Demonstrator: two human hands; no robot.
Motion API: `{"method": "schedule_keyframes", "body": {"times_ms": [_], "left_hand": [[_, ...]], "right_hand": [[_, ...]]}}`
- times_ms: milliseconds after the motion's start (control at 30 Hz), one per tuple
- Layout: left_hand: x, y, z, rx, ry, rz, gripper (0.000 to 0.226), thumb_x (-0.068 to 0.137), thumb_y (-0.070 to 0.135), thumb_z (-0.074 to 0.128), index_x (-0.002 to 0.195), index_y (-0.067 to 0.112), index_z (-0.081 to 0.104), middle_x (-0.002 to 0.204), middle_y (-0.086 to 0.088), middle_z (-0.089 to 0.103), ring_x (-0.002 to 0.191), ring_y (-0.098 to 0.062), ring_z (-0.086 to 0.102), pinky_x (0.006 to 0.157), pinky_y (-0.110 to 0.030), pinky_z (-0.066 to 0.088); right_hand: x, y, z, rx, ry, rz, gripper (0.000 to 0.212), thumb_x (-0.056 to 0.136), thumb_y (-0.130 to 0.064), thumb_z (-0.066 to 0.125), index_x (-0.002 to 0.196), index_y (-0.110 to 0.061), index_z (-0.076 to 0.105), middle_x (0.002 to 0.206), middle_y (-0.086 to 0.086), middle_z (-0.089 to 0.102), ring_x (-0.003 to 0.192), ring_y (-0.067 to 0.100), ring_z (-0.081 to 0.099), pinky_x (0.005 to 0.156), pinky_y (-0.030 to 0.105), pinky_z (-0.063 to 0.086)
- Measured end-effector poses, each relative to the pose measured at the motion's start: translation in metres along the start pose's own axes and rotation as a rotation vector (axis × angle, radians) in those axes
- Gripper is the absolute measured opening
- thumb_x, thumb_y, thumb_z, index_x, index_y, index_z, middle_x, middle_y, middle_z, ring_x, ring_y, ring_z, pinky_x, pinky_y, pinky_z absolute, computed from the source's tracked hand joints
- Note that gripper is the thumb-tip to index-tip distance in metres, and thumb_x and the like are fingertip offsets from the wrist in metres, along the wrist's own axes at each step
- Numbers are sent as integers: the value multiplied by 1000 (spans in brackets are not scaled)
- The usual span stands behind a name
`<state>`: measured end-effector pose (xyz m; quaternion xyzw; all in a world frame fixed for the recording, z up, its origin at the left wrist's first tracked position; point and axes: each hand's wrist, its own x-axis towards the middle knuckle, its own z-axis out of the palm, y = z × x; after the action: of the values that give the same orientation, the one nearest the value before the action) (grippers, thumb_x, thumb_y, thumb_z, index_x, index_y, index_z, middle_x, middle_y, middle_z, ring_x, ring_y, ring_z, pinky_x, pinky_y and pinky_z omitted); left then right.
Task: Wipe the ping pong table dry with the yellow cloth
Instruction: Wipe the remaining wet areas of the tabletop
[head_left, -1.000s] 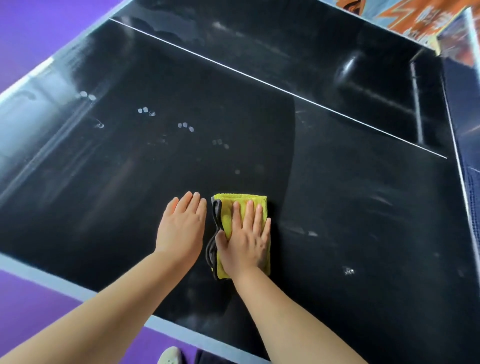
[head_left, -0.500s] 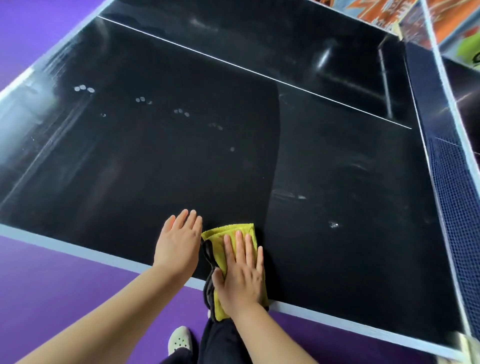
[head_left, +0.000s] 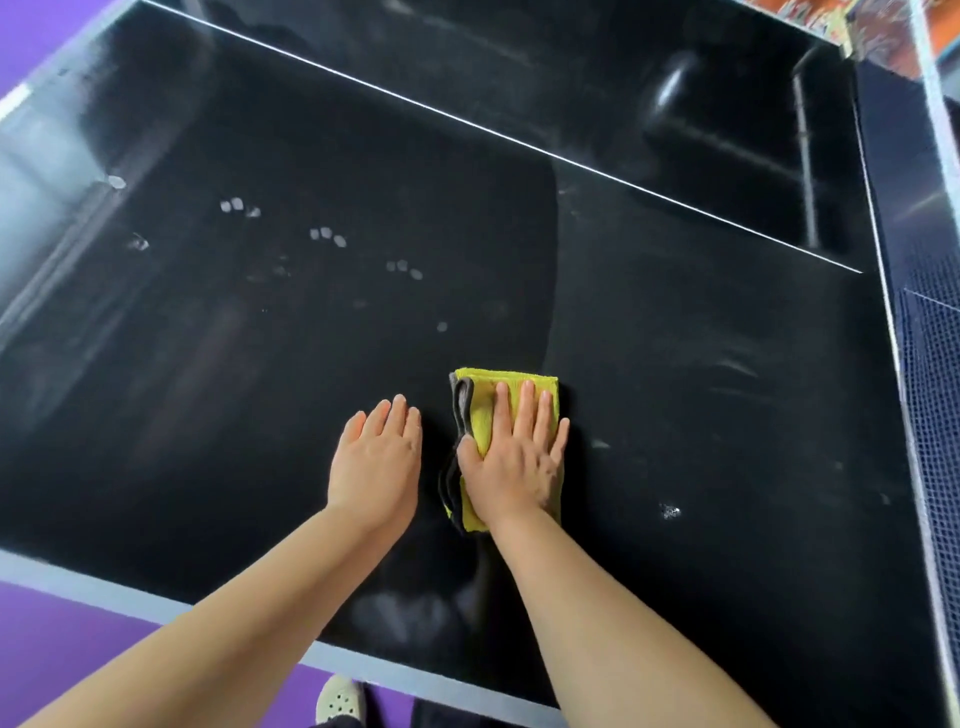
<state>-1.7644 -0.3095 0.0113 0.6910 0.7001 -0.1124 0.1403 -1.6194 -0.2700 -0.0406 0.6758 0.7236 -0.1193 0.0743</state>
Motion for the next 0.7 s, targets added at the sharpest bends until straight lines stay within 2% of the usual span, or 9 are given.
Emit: {"method": "schedule_keyframes", "body": {"times_ms": [200, 400, 533, 700], "left_hand": [[80, 26, -24, -41, -13, -11, 79, 94, 48, 45, 151, 11, 4, 159, -8, 3, 146, -23, 4, 118, -38, 7], [154, 44, -43, -94, -57, -75, 89, 90, 49, 53, 150, 8, 2, 158, -11, -1, 146, -25, -4, 118, -39, 3], [191, 52, -53, -46, -116, -85, 101, 85, 55, 56, 149, 4, -3, 157, -15, -7, 145, -30, -5, 119, -43, 3], [222, 64, -61, 120, -197, -74, 103, 86, 54, 57, 146, -6, -1, 154, -27, 0, 143, -41, 2, 118, -48, 4]], "right_hand": [[108, 9, -33, -6, 20, -16, 76, 97, -56, 28, 156, -26, -9, 164, 6, -15, 150, 27, -18, 119, 53, -12], [212, 18, -57, -7, 61, -40, 76, 97, -57, 28, 157, -24, -5, 165, 8, -10, 150, 29, -15, 119, 55, -9], [285, 18, -72, -6, 104, -33, 80, 95, -65, 27, 158, -23, 2, 165, 9, -5, 151, 30, -11, 119, 57, -5], [364, 16, -91, -11, 135, -33, 84, 92, -70, 27, 158, -24, 5, 165, 10, -1, 151, 31, -8, 119, 56, -6]]}}
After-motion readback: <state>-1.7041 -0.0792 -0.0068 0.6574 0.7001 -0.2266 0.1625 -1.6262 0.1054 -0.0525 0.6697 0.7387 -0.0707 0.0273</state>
